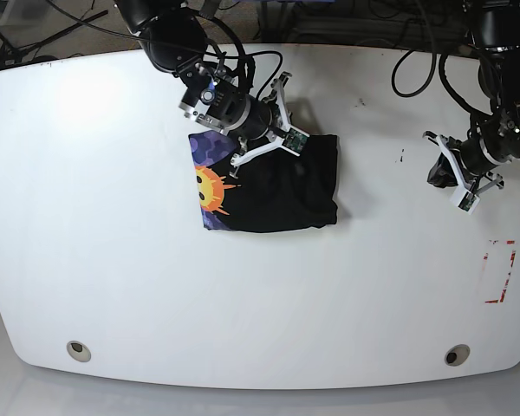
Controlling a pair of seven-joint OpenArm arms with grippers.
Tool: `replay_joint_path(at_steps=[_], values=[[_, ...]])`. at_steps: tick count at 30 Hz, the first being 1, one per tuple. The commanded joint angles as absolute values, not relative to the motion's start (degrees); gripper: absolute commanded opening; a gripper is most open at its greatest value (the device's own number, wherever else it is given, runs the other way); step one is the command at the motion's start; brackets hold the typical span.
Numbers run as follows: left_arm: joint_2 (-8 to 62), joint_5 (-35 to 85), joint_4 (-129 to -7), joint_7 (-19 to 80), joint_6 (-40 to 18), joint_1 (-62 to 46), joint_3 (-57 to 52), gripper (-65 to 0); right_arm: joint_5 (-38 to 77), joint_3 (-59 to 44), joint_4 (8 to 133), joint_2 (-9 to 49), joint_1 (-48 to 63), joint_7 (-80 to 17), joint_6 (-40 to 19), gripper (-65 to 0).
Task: Fold the T-shirt properly
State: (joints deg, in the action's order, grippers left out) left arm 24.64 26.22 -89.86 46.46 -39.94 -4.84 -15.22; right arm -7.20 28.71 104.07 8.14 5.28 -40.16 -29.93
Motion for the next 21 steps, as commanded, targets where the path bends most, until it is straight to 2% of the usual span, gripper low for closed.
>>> replay_joint_path(at_steps=[1, 9, 17, 21], values=[[25.7, 26.9, -90.8, 45.1, -40.0, -4.4, -15.6, -60.7, -6.5, 28.7, 107.7, 7.6, 4.5, -38.6, -29.7, -65.0], [25.6, 26.9, -90.8, 45.1, -40.0, -5.2, -15.4, -60.7, -6.5, 28.7, 111.2, 3.4, 1.5, -41.6, -30.3, -65.0], [24.6, 26.9, -91.2, 45.1, -40.0, -6.9, -13.8, -60.7, -6.4, 28.8, 106.5, -2.6, -3.7, -42.1, -30.3, -65.0], [24.1, 27.0, -92.0, 45.1, -40.0, -7.7, -14.1, -60.7, -6.4, 28.8, 100.5, -5.6, -5.7, -42.1, -30.3, -59.9]])
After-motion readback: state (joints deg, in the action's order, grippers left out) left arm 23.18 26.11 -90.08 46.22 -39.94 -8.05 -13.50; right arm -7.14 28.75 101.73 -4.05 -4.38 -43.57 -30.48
